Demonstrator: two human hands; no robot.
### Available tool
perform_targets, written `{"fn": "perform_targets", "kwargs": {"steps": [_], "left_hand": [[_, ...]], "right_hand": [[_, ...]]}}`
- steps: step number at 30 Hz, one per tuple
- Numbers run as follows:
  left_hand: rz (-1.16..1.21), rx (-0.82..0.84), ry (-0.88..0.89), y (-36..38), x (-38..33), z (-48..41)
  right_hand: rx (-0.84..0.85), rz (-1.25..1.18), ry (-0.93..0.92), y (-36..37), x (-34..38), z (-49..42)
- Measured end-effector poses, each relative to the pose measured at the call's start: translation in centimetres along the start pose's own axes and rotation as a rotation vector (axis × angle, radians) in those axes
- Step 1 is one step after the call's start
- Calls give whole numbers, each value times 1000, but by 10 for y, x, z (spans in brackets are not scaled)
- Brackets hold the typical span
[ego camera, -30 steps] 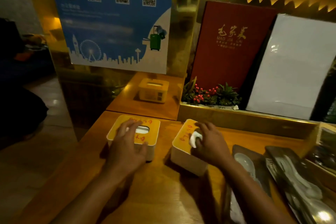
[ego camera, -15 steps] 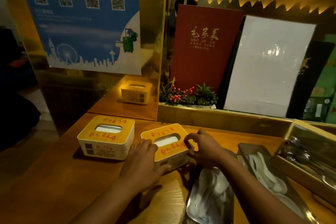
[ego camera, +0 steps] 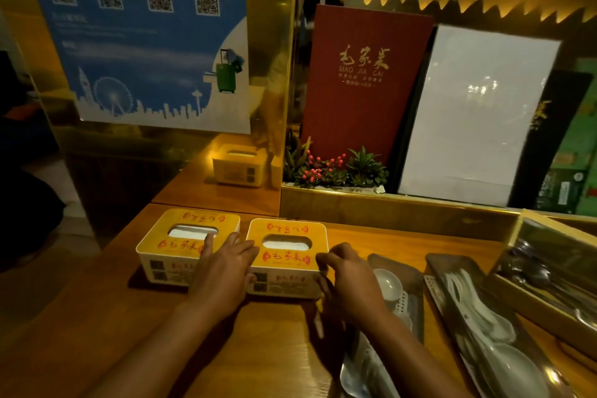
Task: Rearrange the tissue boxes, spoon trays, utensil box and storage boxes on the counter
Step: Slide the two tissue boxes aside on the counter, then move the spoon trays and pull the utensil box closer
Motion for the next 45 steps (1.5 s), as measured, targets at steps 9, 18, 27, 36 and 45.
{"fn": "perform_targets", "kwargs": {"steps": [9,18,27,36,45], "left_hand": [[180,-80,54,-3,-30,16],[1116,357,-39,45,-151,65],[1101,367,-113,70,-170,68],[1198,223,-404,80,-184,36],[1182,118,-615,78,-205,41]], "right_hand": [[-48,-44,213,-32,-29,36],[125,-20,541,-56,-69,169],[243,-128,346,-36,-63,176],[401,-57,227,-18,-103,128],[546,-98,83,-12,-118,116]]}}
Point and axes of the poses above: each hand's wrist, its own z-axis away from the middle knuckle, its own y-axis out of the palm, x = y × z, the point moved 10 cm from there along -z, towards the middle knuckle
